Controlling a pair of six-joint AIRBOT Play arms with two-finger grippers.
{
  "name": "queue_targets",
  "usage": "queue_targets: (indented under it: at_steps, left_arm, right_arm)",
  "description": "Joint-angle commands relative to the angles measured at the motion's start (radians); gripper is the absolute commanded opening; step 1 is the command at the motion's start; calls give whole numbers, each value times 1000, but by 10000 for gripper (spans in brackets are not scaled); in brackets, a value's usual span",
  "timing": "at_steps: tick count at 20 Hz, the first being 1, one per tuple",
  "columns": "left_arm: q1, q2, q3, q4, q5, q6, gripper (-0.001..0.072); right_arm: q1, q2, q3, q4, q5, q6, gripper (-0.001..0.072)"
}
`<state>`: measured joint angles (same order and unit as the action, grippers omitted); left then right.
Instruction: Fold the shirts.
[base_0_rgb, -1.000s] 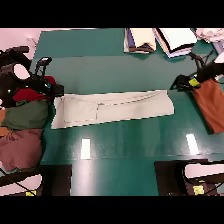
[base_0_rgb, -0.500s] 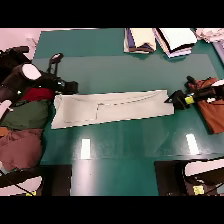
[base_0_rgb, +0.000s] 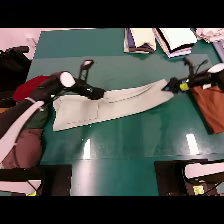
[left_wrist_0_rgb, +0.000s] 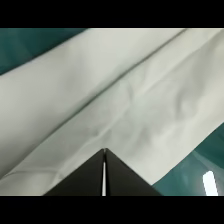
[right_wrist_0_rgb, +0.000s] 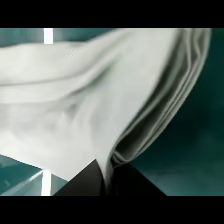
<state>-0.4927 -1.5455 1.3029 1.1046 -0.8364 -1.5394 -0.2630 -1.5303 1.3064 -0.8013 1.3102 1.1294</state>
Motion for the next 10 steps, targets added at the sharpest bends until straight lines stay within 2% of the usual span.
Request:
queue_targets:
  at_steps: [1, 5, 10]
  left_arm:
    - [-69, -163, 127, -17, 5, -5, 27]
    - [-88, -282, 243, -60, -23, -5, 28]
    - [-90, -312, 257, -79, -23, -5, 27]
  right_arm:
    - [82, 101, 143, 7, 29, 78, 16]
    - [204, 155, 303, 6, 42, 143, 16]
    - [336, 154, 410, 5, 44, 183, 16]
